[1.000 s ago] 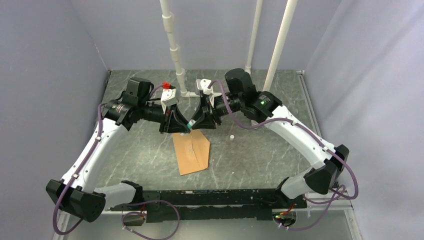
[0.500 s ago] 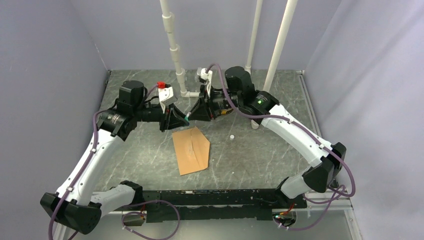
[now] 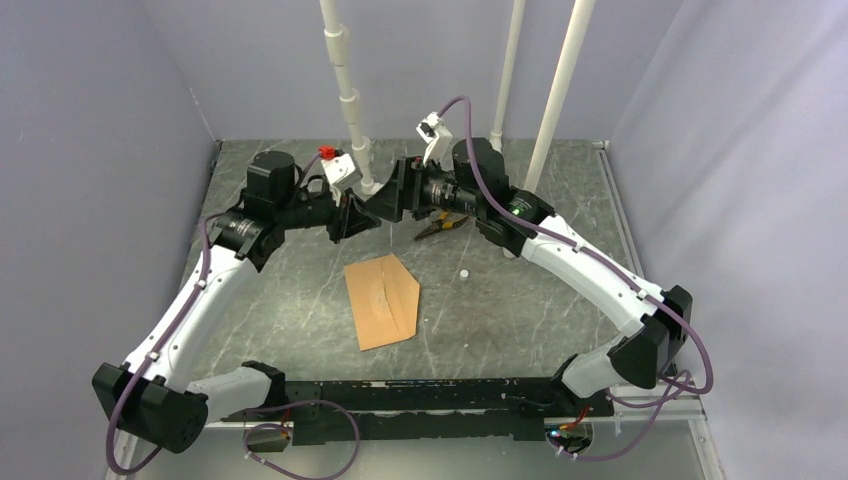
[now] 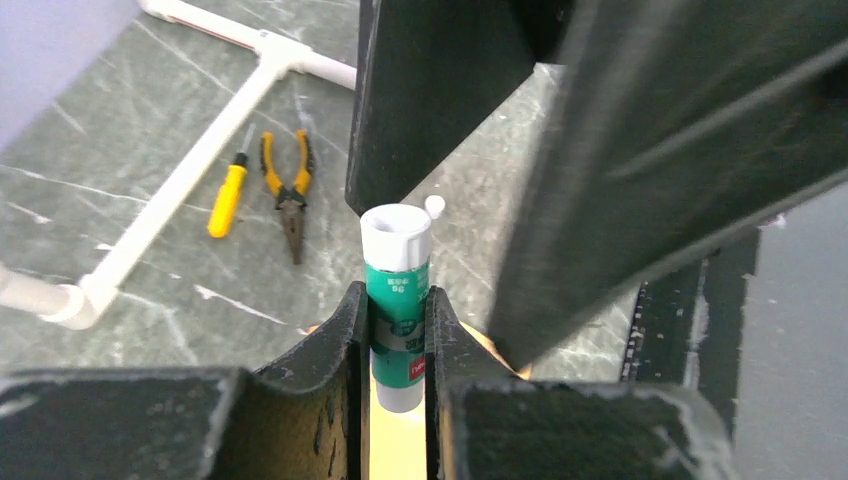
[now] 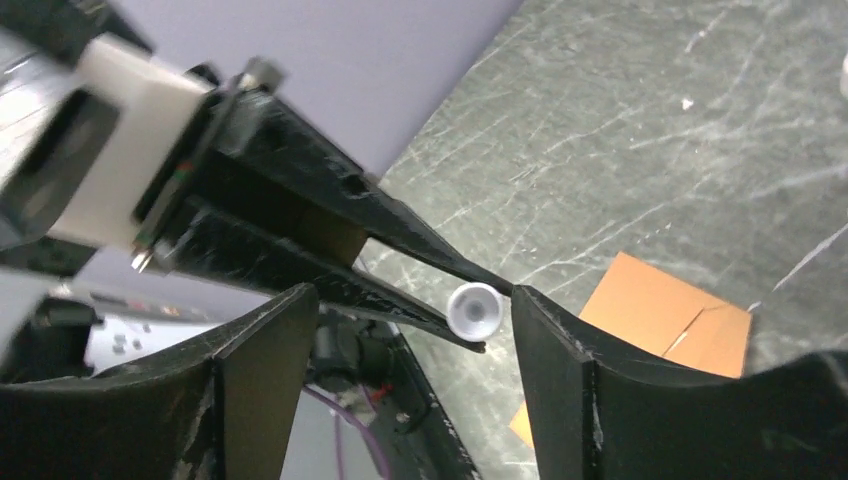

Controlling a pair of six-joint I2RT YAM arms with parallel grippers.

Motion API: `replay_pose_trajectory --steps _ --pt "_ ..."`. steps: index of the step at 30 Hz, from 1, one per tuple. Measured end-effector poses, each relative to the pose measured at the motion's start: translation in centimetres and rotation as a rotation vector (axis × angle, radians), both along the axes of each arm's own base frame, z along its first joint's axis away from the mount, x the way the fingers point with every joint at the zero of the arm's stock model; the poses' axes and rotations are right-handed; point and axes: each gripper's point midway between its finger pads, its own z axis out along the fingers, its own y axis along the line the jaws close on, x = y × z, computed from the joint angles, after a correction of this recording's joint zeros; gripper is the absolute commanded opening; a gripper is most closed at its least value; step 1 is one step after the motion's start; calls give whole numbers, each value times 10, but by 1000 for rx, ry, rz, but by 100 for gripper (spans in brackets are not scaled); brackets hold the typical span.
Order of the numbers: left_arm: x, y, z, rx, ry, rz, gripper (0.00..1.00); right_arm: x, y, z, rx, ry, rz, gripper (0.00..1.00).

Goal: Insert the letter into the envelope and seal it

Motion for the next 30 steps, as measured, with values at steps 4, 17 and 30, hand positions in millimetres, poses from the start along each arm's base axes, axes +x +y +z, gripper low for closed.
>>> replay_pose_trajectory --steps 4,17,30 --pt "-10 -6 -9 -11 60 -77 3 -17 -3 2 -38 -137 143 76" --pt "-70 -16 1 -98 143 -363 2 -76 -27 -14 -110 -463 523 36" --pt "-77 -17 -2 -108 165 -413 3 -68 -20 -9 -87 -407 505 0"
